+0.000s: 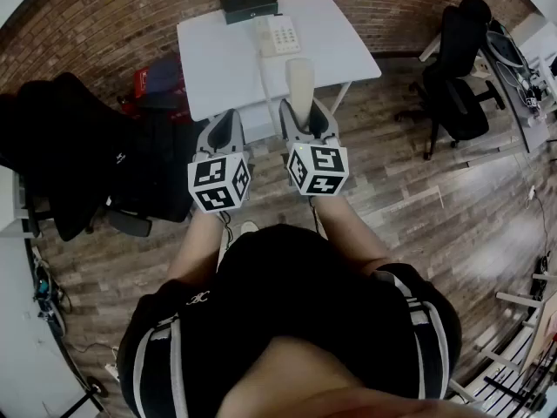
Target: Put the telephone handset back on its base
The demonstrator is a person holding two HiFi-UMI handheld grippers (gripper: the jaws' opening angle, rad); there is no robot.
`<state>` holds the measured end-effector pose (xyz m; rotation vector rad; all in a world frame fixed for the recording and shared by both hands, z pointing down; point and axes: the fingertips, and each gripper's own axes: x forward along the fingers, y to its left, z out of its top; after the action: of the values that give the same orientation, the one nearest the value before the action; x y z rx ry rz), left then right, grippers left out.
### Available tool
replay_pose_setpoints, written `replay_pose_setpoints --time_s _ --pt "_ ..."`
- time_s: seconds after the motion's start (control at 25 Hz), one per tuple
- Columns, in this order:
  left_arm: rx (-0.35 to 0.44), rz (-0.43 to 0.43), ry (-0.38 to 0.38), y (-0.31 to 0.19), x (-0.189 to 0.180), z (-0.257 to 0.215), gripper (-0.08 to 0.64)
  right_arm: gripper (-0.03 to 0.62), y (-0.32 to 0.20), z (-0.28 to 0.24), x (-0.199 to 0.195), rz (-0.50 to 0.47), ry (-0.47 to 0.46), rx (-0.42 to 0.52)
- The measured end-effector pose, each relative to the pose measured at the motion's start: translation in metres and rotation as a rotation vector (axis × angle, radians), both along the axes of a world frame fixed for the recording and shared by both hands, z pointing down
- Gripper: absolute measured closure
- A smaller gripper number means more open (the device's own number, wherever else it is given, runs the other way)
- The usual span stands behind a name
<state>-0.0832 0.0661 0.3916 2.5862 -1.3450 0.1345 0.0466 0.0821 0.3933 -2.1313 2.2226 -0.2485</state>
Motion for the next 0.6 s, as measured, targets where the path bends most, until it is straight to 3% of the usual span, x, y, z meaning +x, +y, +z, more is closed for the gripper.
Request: replay_pose_setpoints --time_s 0.6 --pt "-0.006 0.014 -0.016 -0.0071 -0.0097 0.0054 0.565 0.394 -0.0092 0.0017 -0.0077 0.011 -0.01 -0.002"
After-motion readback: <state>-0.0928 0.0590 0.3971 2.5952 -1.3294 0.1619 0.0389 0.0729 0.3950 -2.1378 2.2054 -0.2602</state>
